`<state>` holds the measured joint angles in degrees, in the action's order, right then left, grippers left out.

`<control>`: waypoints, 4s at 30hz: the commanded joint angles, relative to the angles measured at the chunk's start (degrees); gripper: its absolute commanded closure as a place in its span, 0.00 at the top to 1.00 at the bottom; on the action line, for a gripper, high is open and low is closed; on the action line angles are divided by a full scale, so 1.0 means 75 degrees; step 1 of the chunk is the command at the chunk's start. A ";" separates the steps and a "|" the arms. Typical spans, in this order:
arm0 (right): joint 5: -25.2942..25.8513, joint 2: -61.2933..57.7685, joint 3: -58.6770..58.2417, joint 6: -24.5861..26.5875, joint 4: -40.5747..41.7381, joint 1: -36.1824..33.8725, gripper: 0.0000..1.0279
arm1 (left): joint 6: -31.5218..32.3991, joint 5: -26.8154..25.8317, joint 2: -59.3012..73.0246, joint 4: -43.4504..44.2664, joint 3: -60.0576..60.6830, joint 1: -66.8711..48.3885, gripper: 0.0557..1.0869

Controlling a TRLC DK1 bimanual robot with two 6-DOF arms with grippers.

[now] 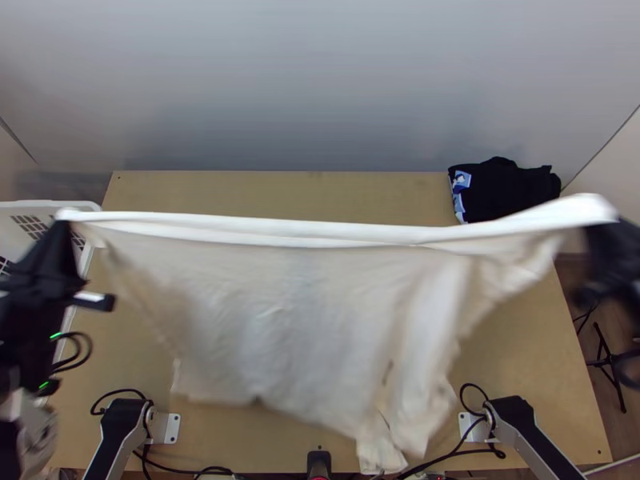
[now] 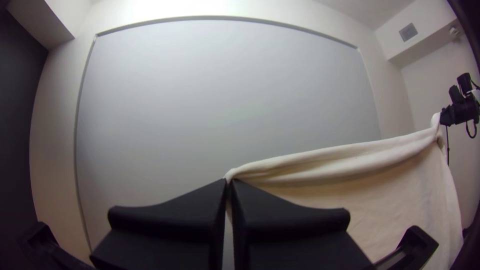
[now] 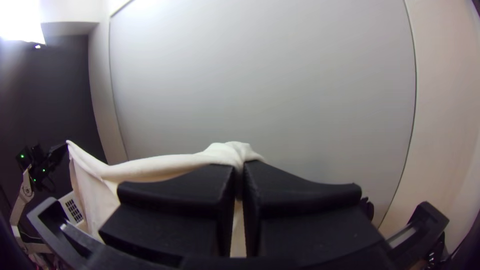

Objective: Fold the t-shirt

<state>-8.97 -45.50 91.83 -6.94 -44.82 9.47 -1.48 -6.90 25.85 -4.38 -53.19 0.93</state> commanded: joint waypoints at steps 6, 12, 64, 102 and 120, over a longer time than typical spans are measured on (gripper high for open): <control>-0.0011 -0.1258 -0.4615 0.0714 0.3468 0.0119 0.03 | -0.1409 0.0732 0.1968 0.3362 0.3049 -0.1249 0.04; -0.0011 -0.3942 -0.4123 0.0726 0.5191 -0.0103 0.03 | -0.1374 0.1294 0.5554 0.5213 0.2193 -0.1413 0.04; 0.0763 -0.4469 -0.5377 0.0585 0.2776 0.0987 0.03 | -0.3436 0.2736 1.0698 0.6666 0.0565 -0.1261 0.04; -0.2003 -0.2278 -0.3947 0.0855 -0.3552 0.1725 0.97 | -0.4292 0.0919 0.5765 -0.4549 -0.0021 -0.0253 0.96; -0.2249 -0.1528 -0.4662 0.0726 -0.4934 0.3119 0.96 | -0.6307 -0.1717 0.4921 -0.7689 0.1713 0.1517 0.96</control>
<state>-25.43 -57.84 58.83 -1.26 -80.01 29.76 -47.16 -14.55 60.62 -59.24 -44.73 9.15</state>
